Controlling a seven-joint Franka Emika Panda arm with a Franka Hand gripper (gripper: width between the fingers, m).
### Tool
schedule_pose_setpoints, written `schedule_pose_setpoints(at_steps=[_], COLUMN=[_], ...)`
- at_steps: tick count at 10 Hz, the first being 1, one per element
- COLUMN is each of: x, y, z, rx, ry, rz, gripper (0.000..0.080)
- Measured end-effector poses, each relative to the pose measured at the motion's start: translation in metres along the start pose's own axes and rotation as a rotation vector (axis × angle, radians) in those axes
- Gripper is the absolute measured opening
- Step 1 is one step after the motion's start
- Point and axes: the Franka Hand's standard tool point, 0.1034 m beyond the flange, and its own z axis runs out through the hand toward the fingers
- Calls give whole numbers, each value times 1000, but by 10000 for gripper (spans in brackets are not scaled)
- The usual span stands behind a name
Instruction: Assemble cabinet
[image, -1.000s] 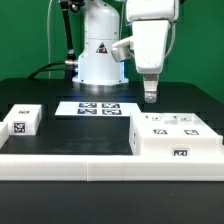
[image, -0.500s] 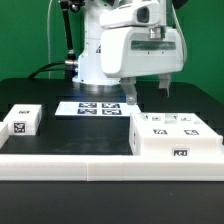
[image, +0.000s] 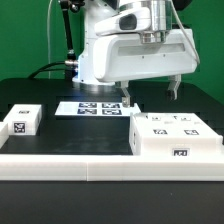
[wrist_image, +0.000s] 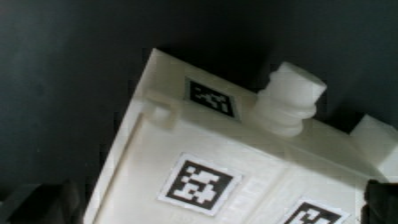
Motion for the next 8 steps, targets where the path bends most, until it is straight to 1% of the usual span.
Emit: schedule_pose_setpoints(at_steps=[1,2,4,6,8], x=[1,-3,-10,-18,-17], y=[-11,-18,-24,-19,-20], z=[0,3,7,10,10], rx=[-7,-16,-30,-28,-24], ry=[16,30,57,75,76], rz=[82,133,279,390,427], gripper=[797,797,797,797,797])
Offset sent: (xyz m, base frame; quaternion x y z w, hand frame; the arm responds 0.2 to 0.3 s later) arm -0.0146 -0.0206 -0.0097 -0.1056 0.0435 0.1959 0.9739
